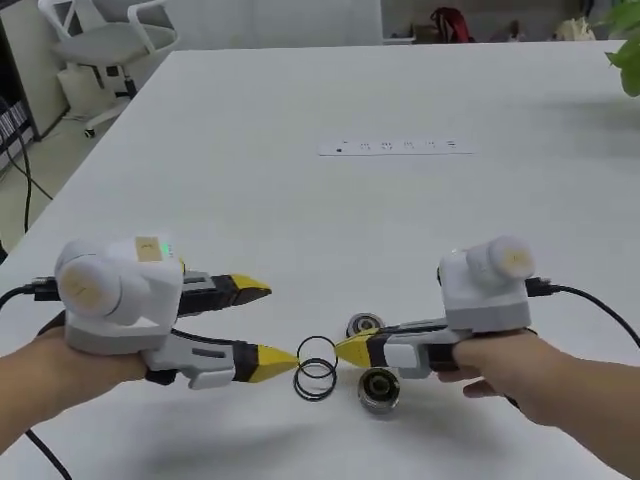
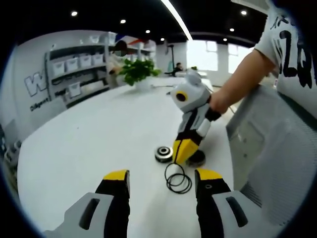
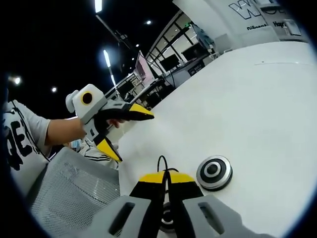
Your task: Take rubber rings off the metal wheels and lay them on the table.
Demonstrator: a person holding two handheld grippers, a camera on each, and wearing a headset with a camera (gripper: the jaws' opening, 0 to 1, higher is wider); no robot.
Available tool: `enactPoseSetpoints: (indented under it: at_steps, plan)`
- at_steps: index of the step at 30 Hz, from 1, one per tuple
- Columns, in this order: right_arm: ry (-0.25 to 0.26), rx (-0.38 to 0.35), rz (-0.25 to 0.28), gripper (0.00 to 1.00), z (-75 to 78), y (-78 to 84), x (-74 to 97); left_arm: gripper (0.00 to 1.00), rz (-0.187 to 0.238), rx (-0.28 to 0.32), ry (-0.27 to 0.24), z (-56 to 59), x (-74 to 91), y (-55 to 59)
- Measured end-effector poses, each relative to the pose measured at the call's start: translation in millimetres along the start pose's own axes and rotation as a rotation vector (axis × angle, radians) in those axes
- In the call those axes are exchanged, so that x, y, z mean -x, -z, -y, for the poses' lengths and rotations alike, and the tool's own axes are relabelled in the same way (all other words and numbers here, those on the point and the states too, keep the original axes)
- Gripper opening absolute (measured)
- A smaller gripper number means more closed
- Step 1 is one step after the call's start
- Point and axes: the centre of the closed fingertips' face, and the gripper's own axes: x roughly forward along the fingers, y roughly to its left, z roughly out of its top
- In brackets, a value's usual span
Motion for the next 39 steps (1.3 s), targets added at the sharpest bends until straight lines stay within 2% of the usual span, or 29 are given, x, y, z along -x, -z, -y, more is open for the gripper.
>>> enactPoseSetpoints:
  at_steps: [6, 18, 31, 39]
  plan:
    - [0.046, 0.028, -0.011, 0.00, 6.8, 1.9, -3.3, 0.54, -0.008, 0.004, -0.008, -1.3, 1.7, 4.2]
    - [0.055, 0.099, -0.039, 0.11, 5.5, 4.0, -2.9, 0.54, -0.017, 0.001, -0.011, -3.9, 1.5, 5.2]
    - [0.047, 0.145, -0.029, 0.15, -1.2, -6.9, 6.4, 0.53, -0.013, -0.006, -0.011, -9.0, -2.3, -2.0]
    - [0.069, 0.165, -0.021, 0.17, 6.4, -12.1, 21.2, 0.53, -0.004, -0.004, 0.005, -6.3, -13.4, -10.8]
